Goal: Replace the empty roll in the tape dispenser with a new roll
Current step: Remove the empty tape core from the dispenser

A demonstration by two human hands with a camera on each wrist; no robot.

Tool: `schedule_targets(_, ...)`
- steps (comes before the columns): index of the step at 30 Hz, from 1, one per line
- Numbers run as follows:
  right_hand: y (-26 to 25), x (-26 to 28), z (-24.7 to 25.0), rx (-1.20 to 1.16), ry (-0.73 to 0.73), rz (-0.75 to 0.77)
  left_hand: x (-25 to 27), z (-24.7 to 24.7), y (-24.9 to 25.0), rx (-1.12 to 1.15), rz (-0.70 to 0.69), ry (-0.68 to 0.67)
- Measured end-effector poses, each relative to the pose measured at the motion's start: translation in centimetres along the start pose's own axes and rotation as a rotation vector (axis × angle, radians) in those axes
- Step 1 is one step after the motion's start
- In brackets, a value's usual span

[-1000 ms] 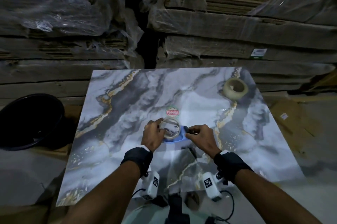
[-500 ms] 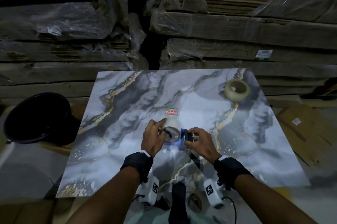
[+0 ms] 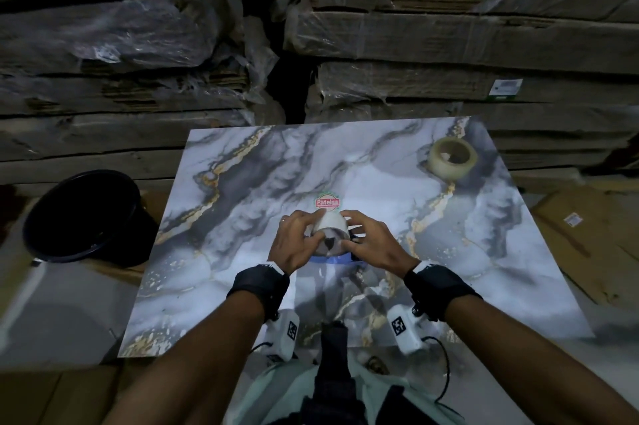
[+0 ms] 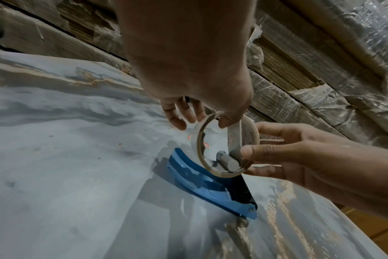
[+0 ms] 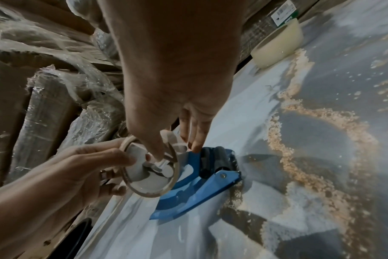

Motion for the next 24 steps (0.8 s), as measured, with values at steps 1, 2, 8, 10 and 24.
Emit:
schedule_targets(1, 0.0, -0.1, 0.1, -0.01, -0.002, -0.003, -0.2, -0.1, 0.1, -0.008, 0.001, -0.01)
schedule_targets(2, -0.1, -0.1, 0.3, -0.017, -0.006, -0.008, -0.4, -0.2, 0.2, 0.003, 0.014, -0.028)
schedule_targets(8, 0.1, -0.2, 0.7, -0.047, 0.006, -0.047, -1.2, -0.2, 1.3, 0.166, 0.083, -0.061)
schedule_targets(10, 0.1, -0.3, 0.8, -0.068, 0.016, -0.074, -1.3, -0.3, 1.0, 0.225, 0.126, -0.049)
schedule_targets(24, -0.1, -1.7, 1.2, 0.05, 0.084, -0.036, -2.2, -1.1, 0.1, 0.816, 0.534, -0.042)
Point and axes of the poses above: each hand's wrist, its own x-axis away from the middle knuckle, its own z-axis out of the back of the hand, y = z × x, the point moved 4 cm from there along -x, towards the middle knuckle, and after that the axes turned 1 degree about -z, right-handed, at the moved point
